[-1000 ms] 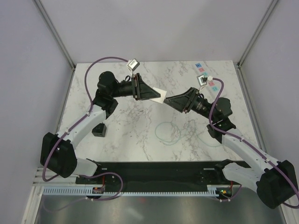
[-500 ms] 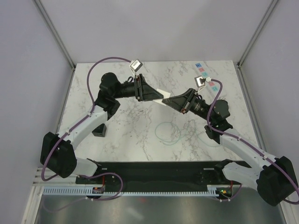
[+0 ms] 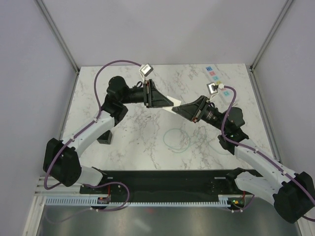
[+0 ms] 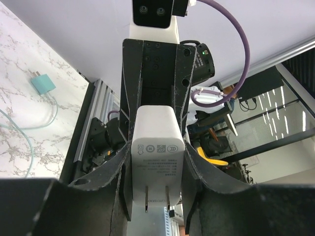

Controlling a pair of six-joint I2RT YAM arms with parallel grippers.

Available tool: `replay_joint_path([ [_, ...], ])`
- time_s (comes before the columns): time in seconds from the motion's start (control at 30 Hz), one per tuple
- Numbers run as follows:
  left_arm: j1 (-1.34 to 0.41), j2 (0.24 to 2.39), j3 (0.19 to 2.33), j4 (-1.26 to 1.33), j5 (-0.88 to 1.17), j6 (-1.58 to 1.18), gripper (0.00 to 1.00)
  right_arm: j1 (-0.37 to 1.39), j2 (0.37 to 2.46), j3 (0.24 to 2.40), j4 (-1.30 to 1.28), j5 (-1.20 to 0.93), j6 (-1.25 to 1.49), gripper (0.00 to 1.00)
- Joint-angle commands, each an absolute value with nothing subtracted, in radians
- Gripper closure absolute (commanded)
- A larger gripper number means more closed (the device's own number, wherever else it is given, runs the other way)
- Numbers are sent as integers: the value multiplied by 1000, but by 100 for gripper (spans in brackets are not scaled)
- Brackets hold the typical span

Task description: Insert the plug

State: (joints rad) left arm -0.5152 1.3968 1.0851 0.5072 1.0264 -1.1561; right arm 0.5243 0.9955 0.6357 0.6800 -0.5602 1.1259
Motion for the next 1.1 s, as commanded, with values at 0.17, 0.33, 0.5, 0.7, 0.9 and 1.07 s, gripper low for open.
replay_joint_path([
  [0.17,-522,1388,1092,580,1031,-1210,98,532,985,664,684,-601,1086,51],
  [0.33,-523,1390,1094,601,1025,-1219,98,532,1005,658,742,-604,1120,50],
  [0.5,-523,1393,1078,635,1023,-1235,98,531,1005,629,841,-595,1166,46],
  [0.7,-528,1390,1054,652,1014,-1239,98,532,1020,650,839,-598,1166,47],
  [0.9,-528,1404,1045,706,1012,-1281,98,532,1035,657,845,-595,1167,59],
  [1.07,-528,1414,1023,709,1006,-1287,92,532,1035,657,868,-597,1161,91],
])
